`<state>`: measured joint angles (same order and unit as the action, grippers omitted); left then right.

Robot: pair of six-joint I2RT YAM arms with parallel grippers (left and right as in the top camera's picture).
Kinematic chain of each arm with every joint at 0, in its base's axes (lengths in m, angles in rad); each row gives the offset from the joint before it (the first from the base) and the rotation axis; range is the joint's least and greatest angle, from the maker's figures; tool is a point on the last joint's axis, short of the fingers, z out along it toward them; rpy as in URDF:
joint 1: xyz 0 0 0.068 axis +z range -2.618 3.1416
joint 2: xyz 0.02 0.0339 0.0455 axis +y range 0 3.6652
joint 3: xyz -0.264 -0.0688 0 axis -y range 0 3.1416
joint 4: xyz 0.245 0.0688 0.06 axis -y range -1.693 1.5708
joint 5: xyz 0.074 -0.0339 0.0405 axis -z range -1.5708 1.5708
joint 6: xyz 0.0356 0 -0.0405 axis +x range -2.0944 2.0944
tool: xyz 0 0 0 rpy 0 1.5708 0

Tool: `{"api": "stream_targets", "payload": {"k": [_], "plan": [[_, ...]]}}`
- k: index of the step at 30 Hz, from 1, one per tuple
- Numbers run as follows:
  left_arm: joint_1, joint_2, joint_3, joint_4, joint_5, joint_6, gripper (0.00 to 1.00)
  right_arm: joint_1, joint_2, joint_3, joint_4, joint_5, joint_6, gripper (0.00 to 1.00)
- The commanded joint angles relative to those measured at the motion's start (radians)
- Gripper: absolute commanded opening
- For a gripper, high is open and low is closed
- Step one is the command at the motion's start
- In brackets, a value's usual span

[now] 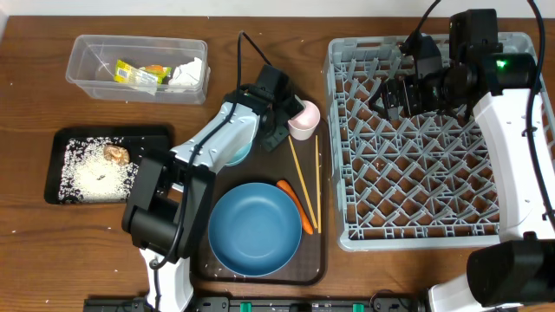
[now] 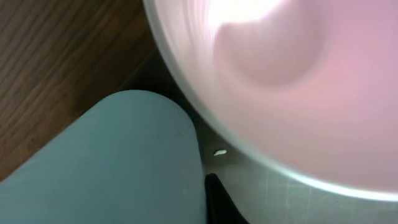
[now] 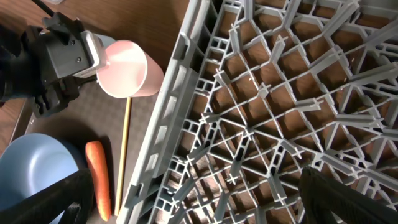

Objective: Sort waste into correct bins and load items into the dishwasher rack
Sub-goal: 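Reach the left gripper to the light-blue cup and grasp it, then lift the light-blue cup to center while right gripper approaches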

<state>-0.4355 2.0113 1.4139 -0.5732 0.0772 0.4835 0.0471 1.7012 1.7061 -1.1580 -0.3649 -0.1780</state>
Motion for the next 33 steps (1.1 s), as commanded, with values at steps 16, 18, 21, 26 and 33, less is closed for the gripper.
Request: {"api": "stream_targets", "payload": {"k": [16,18,21,26,33], "plan": [[0.028,-0.375,0.003,-0.109,0.063,-0.225,0.06,0.006,-0.01,-0.002,0.011,-0.035,-0.011,0.99],[0.039,-0.415,0.003,-0.14,0.163,-0.23,0.06,0.006,-0.01,-0.005,0.029,-0.073,-0.022,0.99],[0.066,-0.449,0.003,-0.166,0.363,-0.235,0.06,0.006,-0.01,-0.018,0.066,-0.146,-0.03,0.99],[0.151,-0.447,0.003,-0.182,0.741,-0.234,0.06,0.006,-0.01,-0.069,0.153,-0.42,-0.061,0.99],[0.294,-0.447,0.003,-0.174,1.136,-0.235,0.06,0.007,-0.01,-0.186,0.323,-0.746,-0.064,0.99]]}}
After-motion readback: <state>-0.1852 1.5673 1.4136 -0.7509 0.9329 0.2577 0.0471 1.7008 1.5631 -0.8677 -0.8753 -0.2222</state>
